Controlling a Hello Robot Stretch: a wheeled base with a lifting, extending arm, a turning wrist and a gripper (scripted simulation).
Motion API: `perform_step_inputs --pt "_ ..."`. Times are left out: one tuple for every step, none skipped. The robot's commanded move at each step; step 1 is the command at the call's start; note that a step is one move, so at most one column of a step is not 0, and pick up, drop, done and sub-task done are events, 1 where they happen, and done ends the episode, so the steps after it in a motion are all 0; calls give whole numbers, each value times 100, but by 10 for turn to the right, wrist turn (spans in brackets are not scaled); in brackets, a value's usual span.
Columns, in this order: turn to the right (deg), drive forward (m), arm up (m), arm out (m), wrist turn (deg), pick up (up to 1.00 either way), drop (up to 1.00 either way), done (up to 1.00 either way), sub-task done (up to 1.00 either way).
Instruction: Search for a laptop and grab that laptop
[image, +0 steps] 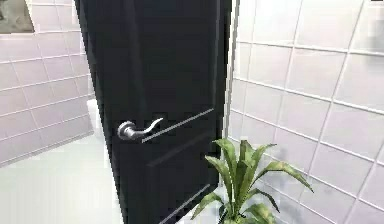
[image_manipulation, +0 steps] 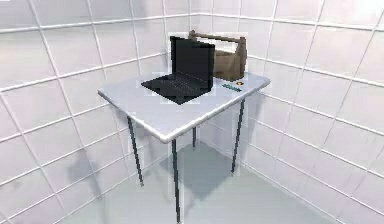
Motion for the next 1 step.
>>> perform_step_inputs --pt "450 0 0 0 0 0 0 0 0"
